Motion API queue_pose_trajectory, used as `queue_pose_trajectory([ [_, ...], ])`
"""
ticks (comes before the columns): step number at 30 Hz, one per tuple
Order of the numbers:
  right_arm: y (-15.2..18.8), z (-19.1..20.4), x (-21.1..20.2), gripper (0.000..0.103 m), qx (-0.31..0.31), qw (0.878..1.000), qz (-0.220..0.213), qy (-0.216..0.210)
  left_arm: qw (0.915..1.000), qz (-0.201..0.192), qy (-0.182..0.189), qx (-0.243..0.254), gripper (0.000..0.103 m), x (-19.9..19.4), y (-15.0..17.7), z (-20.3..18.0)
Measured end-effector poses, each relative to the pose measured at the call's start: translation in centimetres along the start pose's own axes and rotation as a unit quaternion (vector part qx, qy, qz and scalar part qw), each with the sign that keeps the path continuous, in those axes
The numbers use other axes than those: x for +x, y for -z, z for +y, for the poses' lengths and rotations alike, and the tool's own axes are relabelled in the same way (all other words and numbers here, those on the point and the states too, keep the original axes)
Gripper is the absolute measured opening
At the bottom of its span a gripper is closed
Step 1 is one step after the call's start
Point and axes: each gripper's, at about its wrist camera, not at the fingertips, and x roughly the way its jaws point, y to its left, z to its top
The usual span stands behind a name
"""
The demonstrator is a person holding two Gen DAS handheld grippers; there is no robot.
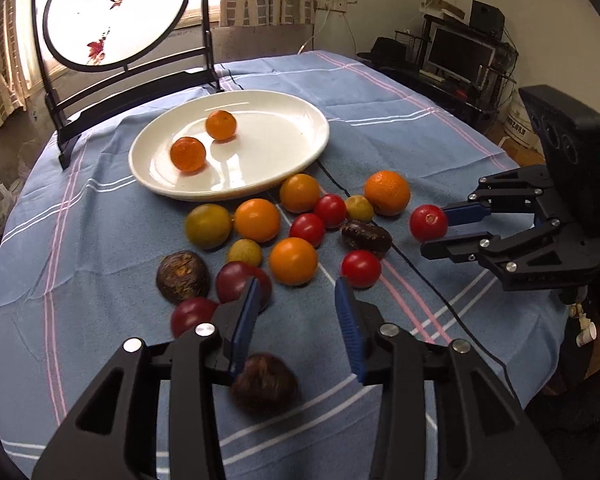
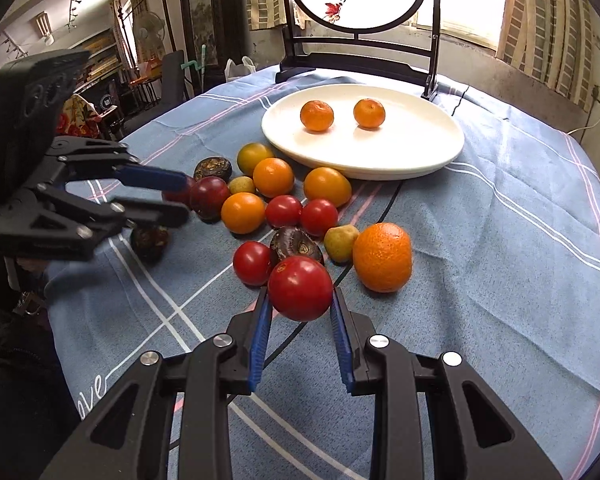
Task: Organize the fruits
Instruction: 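Grasp a dark brown fruit with the left tool while the right tool grasps a red tomato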
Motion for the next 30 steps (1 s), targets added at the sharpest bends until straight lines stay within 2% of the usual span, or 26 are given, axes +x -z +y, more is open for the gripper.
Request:
queue_pose_trajectory([
  [2, 0.1, 0.1, 0.0, 0.029, -0.002, 1.000, 0.000, -0.003, 1.0000, 0.001, -0.004, -0.006, 0.060, -1.0, 1.3, 0.7],
  [3, 0.2, 0.1, 0.1, 0.029, -0.002, 1.000, 0.001, -0.005, 0.9999, 0.005, -0.007, -0.008, 0.062, -1.2, 1.9, 0.8],
  [9, -0.1, 0.4, 0.5, 0.029, 0.000, 1.000, 0.003, -0.006, 0.9987, 0.050, -0.005, -0.009, 0.062, 0.8, 3.8, 0.3],
  [11, -0.1, 0.7, 0.4, 0.029, -0.003, 1.000, 0.002, -0.007, 0.9985, 0.048, -0.021, -0.012, 0.062, 1.3, 4.0, 0.4],
  [12, -0.1, 0.8, 0.3, 0.029, -0.005, 1.000, 0.002, -0.008, 0.9986, 0.045, -0.024, -0.015, 0.059, 1.3, 3.9, 0.5],
  [14, -0.1, 0.9, 0.3, 0.029, -0.007, 1.000, 0.003, -0.009, 0.9984, 0.042, -0.034, -0.018, 0.036, 1.2, 3.8, 0.9],
  [18, -0.3, 0.8, 0.4, 0.029, -0.006, 1.000, 0.002, -0.011, 0.9986, 0.044, -0.025, -0.017, 0.037, 1.1, 3.9, 1.5],
  [19, -0.3, 0.8, 0.5, 0.029, -0.005, 1.000, 0.002, -0.013, 0.9986, 0.045, -0.024, -0.013, 0.039, 1.0, 4.0, 1.4],
  [20, -0.3, 0.8, 0.5, 0.029, -0.005, 1.000, 0.002, -0.013, 0.9986, 0.049, -0.021, -0.008, 0.047, 1.0, 4.0, 1.3],
  [22, -0.3, 0.9, 0.6, 0.029, -0.008, 1.000, 0.003, -0.014, 0.9987, 0.045, -0.007, -0.022, 0.053, 0.8, 3.9, 1.4],
  [24, -0.3, 1.1, 0.6, 0.029, -0.009, 1.000, 0.003, -0.016, 0.9988, 0.044, -0.009, -0.020, 0.054, 0.8, 3.8, 1.3],
  [26, -0.3, 1.1, 0.6, 0.029, -0.009, 1.000, 0.003, -0.015, 0.9973, 0.065, -0.017, -0.029, 0.053, 1.7, 3.8, 1.4],
  [28, -0.3, 1.0, 0.5, 0.029, -0.008, 1.000, 0.002, -0.016, 0.9959, 0.081, -0.009, -0.038, 0.054, 2.6, 4.0, 1.6],
  [30, -0.3, 1.0, 0.4, 0.029, -0.008, 1.000, 0.000, -0.014, 0.9962, 0.076, -0.011, -0.042, 0.054, 2.7, 4.0, 1.6],
])
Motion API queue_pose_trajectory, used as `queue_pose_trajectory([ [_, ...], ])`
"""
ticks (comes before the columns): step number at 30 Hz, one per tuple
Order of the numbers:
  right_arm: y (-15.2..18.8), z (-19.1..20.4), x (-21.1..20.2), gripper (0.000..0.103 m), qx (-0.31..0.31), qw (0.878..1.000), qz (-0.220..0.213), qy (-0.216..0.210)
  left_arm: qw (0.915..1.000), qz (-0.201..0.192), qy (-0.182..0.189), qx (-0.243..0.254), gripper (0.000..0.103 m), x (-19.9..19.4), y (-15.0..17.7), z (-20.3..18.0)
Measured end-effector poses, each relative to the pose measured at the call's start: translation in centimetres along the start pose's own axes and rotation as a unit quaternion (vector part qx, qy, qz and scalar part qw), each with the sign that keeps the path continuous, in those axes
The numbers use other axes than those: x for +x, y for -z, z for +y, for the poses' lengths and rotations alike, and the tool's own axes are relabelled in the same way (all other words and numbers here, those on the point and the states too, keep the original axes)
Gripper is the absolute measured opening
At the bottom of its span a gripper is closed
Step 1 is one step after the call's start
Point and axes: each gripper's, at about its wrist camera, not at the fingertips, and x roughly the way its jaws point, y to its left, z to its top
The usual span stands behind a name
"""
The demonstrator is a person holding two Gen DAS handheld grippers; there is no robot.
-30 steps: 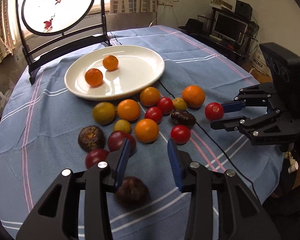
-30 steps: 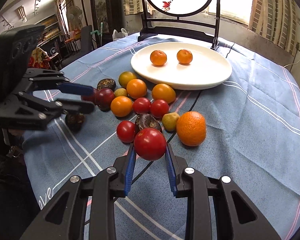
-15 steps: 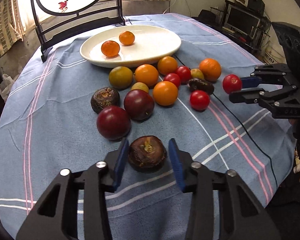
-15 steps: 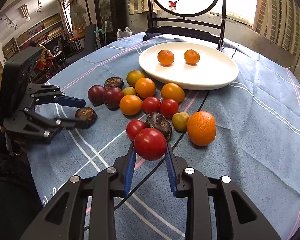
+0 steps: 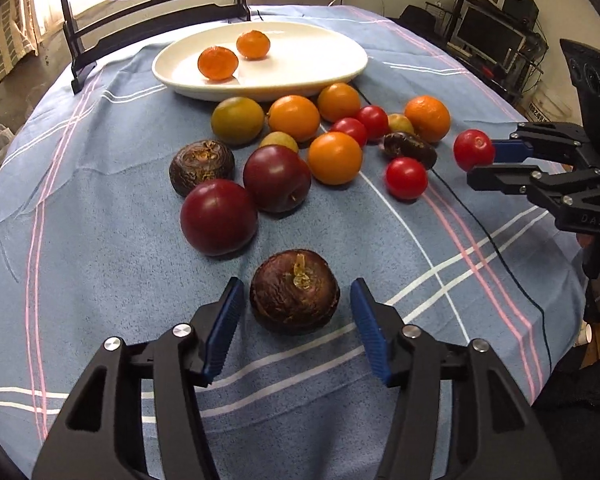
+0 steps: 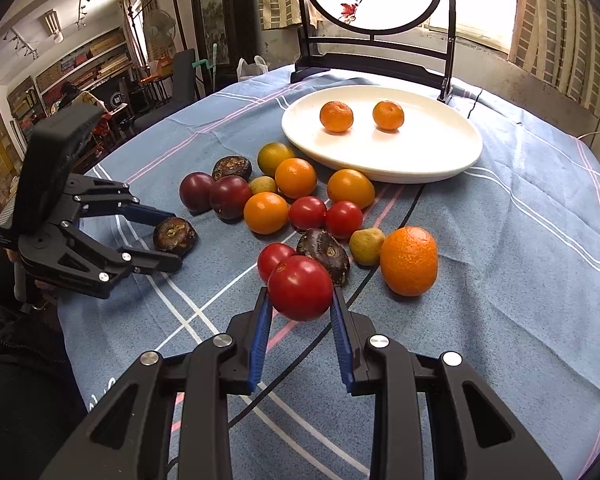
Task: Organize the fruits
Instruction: 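Grasp a dark brown fruit with the left tool while the right tool grasps a red tomato, then lower the brown fruit and red tomato onto the plate and open both tools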
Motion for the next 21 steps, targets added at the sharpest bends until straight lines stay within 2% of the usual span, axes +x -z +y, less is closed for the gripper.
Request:
queue_pose_trajectory([
  [2, 0.0, -0.1, -0.1, 0.029, 0.001, 1.000, 0.000, 0.000, 0.9999, -0.009, -0.002, -0.008, 0.043, -0.2, -0.2, 0.1],
  [6, -0.6, -0.2, -0.6, 0.029, 0.000, 1.000, -0.007, 0.002, 0.9996, -0.025, -0.010, 0.002, 0.042, -1.0, -1.0, -0.2],
  [8, -1.6, -0.4, -1.2, 0.029, -0.004, 1.000, -0.017, 0.009, 0.9985, -0.053, -0.006, 0.007, 0.041, -2.3, -2.1, -0.3],
  [10, -3.1, -0.4, -1.7, 0.029, -0.015, 0.999, -0.030, 0.018, 0.9956, -0.090, -0.019, 0.015, 0.041, -3.8, -3.6, -0.5],
  [13, -6.2, -1.0, -1.9, 0.030, -0.024, 0.998, -0.051, 0.027, 0.9900, -0.136, -0.033, 0.009, 0.041, -5.0, -7.3, -0.4],
  [14, -7.3, -1.4, -1.8, 0.030, -0.021, 0.998, -0.058, 0.032, 0.9880, -0.146, -0.049, 0.007, 0.041, -4.9, -8.8, -0.4],
  [18, -11.5, -3.5, -0.2, 0.030, -0.007, 0.996, -0.078, 0.049, 0.9871, -0.141, -0.075, -0.004, 0.041, -2.1, -14.2, -0.1],
  [21, -13.7, -5.4, 1.8, 0.030, 0.008, 0.996, -0.072, 0.060, 0.9858, -0.129, -0.107, 0.004, 0.041, 0.9, -17.2, 0.2],
])
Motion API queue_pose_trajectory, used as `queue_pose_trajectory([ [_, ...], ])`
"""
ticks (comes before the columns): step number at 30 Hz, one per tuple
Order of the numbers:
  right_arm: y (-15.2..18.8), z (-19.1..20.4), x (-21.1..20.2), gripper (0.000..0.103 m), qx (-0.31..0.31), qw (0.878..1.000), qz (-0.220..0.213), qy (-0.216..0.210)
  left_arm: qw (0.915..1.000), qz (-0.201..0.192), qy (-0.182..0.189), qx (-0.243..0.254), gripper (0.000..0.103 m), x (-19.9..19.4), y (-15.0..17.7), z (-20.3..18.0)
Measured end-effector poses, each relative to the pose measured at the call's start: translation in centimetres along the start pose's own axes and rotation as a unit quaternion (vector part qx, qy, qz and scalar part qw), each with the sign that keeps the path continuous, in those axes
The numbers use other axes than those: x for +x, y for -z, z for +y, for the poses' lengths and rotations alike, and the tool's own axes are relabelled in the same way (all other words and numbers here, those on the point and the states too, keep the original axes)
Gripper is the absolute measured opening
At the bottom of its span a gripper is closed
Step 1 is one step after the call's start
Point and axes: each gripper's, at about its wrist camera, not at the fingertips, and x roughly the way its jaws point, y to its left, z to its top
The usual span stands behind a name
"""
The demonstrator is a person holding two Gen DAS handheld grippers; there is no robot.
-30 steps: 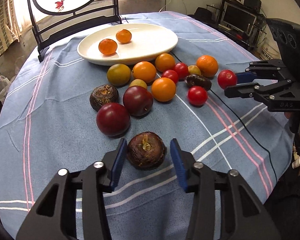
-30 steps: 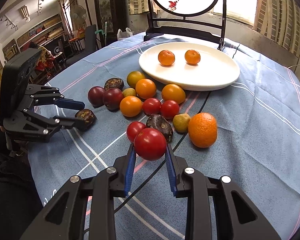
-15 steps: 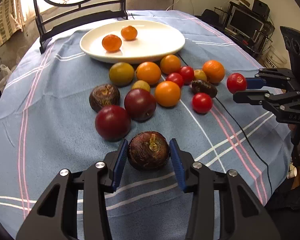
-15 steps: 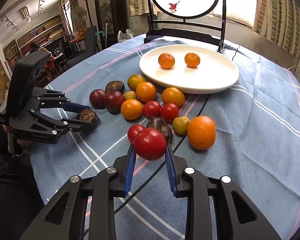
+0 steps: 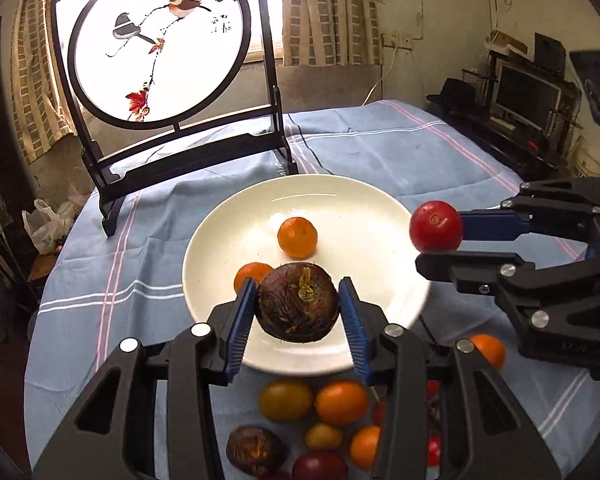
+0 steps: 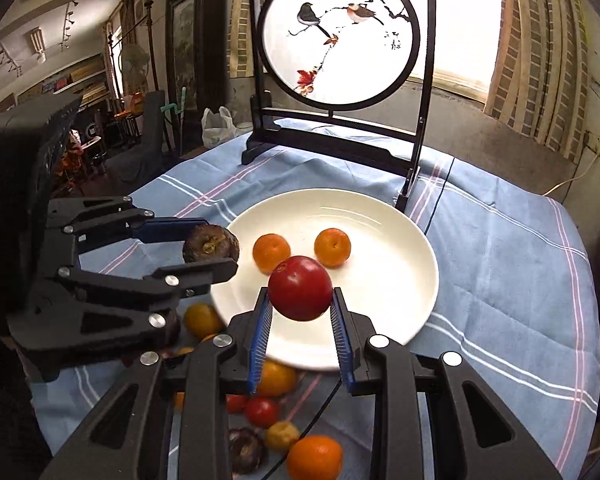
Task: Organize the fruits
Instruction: 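Lower the brown fruit and red tomato onto the plate and open both tools, then grasp a dark red plum with the left tool while the right tool grasps an orange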
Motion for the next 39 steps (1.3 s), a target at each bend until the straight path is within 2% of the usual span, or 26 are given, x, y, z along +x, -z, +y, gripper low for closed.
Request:
queue_pose_trajectory([
  [6, -1.3, -2.8, 4.6, 0.030, 0.027, 0.999, 0.030, 0.015, 0.9994, 0.026, -0.020, 0.011, 0.041, 4.3, -0.8, -0.1],
  [16, -1.8, -3.5, 9.1, 0.031, 0.037, 0.997, 0.065, 0.014, 0.9973, 0.058, -0.040, 0.023, 0.043, 7.0, -0.1, -0.1],
  [17, -1.8, -3.6, 9.3, 0.032, 0.038, 0.997, 0.066, 0.017, 0.9972, 0.058, -0.041, 0.023, 0.047, 7.1, -0.1, -0.1],
  [18, -1.8, -3.8, 9.3, 0.037, 0.041, 0.997, 0.065, 0.017, 0.9973, 0.056, -0.043, 0.022, 0.053, 7.1, -0.1, 0.0],
  [19, -1.8, -4.0, 9.0, 0.045, 0.049, 0.997, 0.061, 0.015, 0.9975, 0.052, -0.043, 0.021, 0.065, 6.9, -0.1, 0.1],
  [20, -1.7, -4.2, 8.6, 0.048, 0.054, 0.997, 0.058, 0.011, 0.9977, 0.047, -0.044, 0.021, 0.070, 6.7, -0.1, 0.1],
  [23, -1.5, -4.1, 7.0, 0.050, 0.050, 0.998, 0.045, 0.016, 0.9980, 0.040, -0.045, 0.021, 0.070, 5.9, -0.1, 0.3],
  [27, 0.3, -3.4, 3.4, 0.050, 0.035, 0.999, 0.033, -0.007, 0.9990, 0.024, -0.037, 0.011, 0.070, 3.2, 0.7, 1.4],
  [29, 2.1, -2.7, 1.2, 0.051, 0.016, 0.999, 0.033, -0.027, 0.9995, 0.016, -0.025, 0.007, 0.074, 1.1, 1.6, 2.3],
  [32, 5.5, -1.7, -1.2, 0.056, -0.021, 0.998, 0.051, -0.034, 0.9999, 0.002, -0.010, 0.003, 0.083, -2.0, 3.7, 3.5],
  [36, 9.7, -0.7, -2.9, 0.056, -0.062, 0.994, 0.080, -0.032, 0.9999, 0.008, 0.012, 0.006, 0.083, -5.0, 7.2, 4.7],
  [39, 11.3, -0.6, -2.8, 0.056, -0.062, 0.993, 0.093, -0.032, 0.9994, 0.026, 0.014, 0.018, 0.083, -5.8, 10.1, 5.0],
])
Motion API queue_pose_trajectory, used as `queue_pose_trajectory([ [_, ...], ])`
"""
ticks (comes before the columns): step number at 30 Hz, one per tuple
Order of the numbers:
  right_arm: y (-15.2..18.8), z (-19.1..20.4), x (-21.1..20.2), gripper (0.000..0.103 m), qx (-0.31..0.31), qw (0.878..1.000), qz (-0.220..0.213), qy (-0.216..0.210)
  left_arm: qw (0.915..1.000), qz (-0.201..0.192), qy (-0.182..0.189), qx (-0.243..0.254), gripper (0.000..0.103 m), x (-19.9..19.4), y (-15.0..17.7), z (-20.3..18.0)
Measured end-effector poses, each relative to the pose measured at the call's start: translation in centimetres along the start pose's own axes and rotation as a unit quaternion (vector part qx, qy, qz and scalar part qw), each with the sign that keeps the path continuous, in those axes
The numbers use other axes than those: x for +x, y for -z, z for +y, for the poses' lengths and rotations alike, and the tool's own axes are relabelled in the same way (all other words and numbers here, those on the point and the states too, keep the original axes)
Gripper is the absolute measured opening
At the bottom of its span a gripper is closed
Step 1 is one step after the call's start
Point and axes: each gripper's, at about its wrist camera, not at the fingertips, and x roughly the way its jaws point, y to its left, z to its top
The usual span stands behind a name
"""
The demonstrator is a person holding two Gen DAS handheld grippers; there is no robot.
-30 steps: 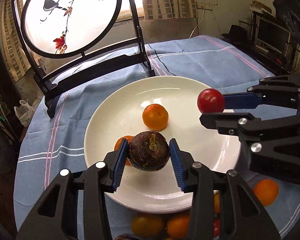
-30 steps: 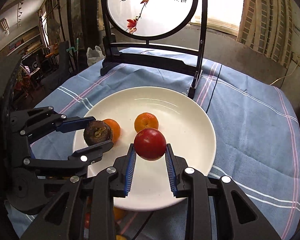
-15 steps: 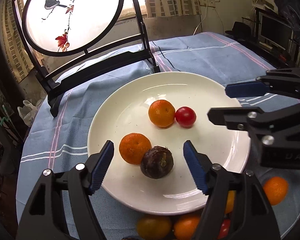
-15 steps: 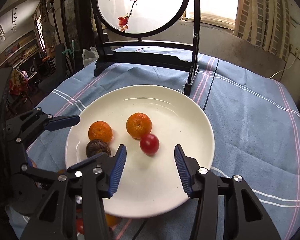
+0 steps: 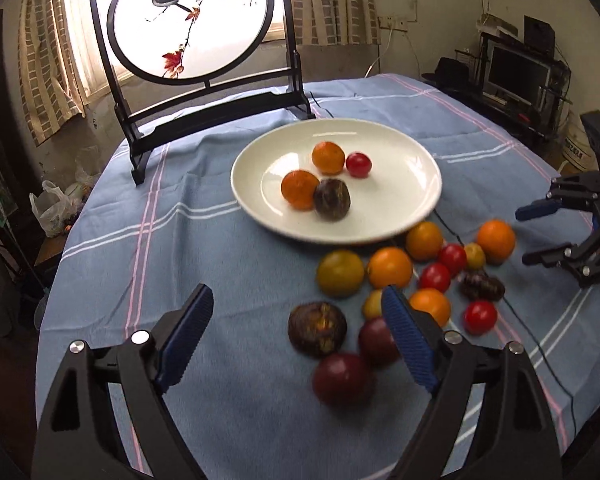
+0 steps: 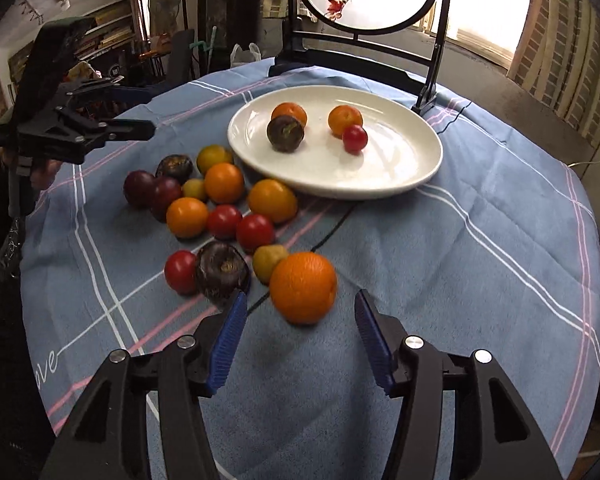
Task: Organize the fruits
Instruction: 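Grasp a dark red plum with the left tool while the right tool grasps an orange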
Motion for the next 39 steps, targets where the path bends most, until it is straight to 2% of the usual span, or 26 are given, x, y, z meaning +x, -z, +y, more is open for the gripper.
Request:
queue_pose_trajectory([
  [5, 0.2, 0.2, 2.1, 0.056, -0.014, 1.000, 0.021, 0.001, 0.9990, 0.039, 0.021, 0.012, 0.083, 0.5, 3.5, -0.7],
  [6, 0.1, 0.4, 2.4, 0.049, -0.018, 1.000, 0.023, -0.001, 0.9986, 0.044, 0.022, 0.016, 0.083, 0.9, 3.8, -1.1],
  [9, 0.0, 0.7, 2.7, 0.037, -0.027, 0.999, 0.027, 0.021, 0.9977, 0.055, 0.030, 0.026, 0.083, 2.0, 4.2, -1.9],
  [16, 0.5, -0.4, 0.4, 0.034, 0.014, 0.999, 0.014, 0.029, 0.9966, 0.062, 0.044, 0.033, 0.081, 3.3, 3.6, -2.2],
  [21, 0.5, -0.4, -0.2, 0.034, 0.015, 0.999, 0.008, 0.029, 0.9951, 0.074, 0.053, 0.039, 0.061, 3.7, 4.0, -2.4],
  [23, 0.3, -0.3, -0.2, 0.033, 0.017, 0.999, 0.007, 0.027, 0.9944, 0.079, 0.061, 0.036, 0.042, 3.8, 4.0, -2.3],
  [28, -0.1, 0.0, -0.3, 0.033, 0.018, 1.000, 0.002, 0.026, 0.9950, 0.068, 0.064, 0.034, 0.039, 3.0, 4.0, -2.3],
  [35, -0.9, 0.1, -2.1, 0.031, 0.027, 0.999, -0.027, 0.023, 0.9982, 0.017, 0.050, 0.028, 0.039, -0.3, 2.2, -1.6],
  [36, -1.2, 0.0, -2.4, 0.026, 0.029, 0.999, -0.033, 0.024, 0.9986, 0.010, 0.046, 0.025, 0.039, -0.5, 1.6, -1.5],
  [37, -1.6, -0.1, -2.7, 0.016, 0.028, 0.998, -0.044, 0.024, 0.9989, 0.003, 0.042, 0.021, 0.039, -0.7, 0.8, -1.4],
  [39, -2.8, -0.4, -3.6, 0.017, 0.035, 0.997, -0.067, 0.019, 0.9992, -0.011, 0.037, 0.014, 0.039, -0.9, -1.0, -1.1],
])
